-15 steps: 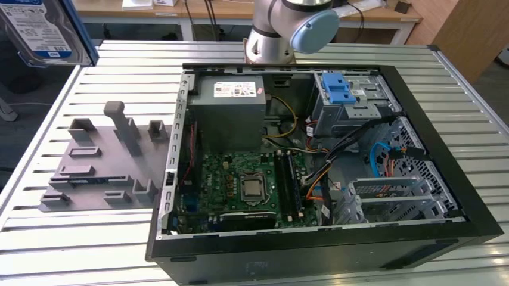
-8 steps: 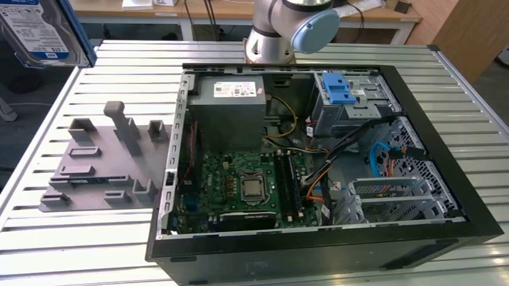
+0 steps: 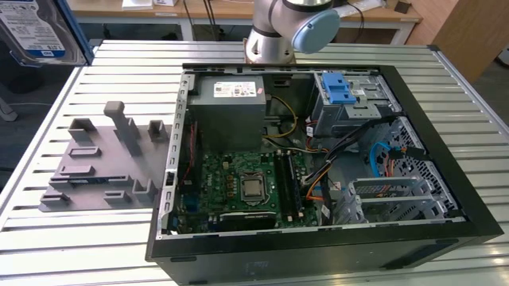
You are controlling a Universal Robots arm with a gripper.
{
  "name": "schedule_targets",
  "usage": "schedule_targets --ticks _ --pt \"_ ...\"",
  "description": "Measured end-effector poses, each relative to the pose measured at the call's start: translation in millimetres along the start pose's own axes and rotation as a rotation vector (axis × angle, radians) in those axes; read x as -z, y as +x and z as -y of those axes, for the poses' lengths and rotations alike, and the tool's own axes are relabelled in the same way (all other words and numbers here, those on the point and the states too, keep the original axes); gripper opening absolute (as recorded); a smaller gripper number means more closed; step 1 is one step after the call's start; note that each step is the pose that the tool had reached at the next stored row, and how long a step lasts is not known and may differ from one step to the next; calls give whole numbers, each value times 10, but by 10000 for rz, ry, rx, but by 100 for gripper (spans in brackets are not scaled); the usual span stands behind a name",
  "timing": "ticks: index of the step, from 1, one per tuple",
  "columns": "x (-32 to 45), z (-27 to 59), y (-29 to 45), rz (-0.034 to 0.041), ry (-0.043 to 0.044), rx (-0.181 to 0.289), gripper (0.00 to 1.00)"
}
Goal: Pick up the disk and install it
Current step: 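Pick up the disk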
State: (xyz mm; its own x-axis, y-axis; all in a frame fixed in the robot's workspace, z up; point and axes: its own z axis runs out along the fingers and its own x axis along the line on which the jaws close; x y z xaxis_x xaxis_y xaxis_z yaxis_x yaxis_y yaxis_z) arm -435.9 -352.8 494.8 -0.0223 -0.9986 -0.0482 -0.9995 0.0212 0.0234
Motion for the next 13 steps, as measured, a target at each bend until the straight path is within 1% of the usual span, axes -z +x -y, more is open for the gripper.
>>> schedule_targets --ticks 9,13 --pt "10 4 193 0 0 0 36" --pt "13 7 252 0 -2 0 36"
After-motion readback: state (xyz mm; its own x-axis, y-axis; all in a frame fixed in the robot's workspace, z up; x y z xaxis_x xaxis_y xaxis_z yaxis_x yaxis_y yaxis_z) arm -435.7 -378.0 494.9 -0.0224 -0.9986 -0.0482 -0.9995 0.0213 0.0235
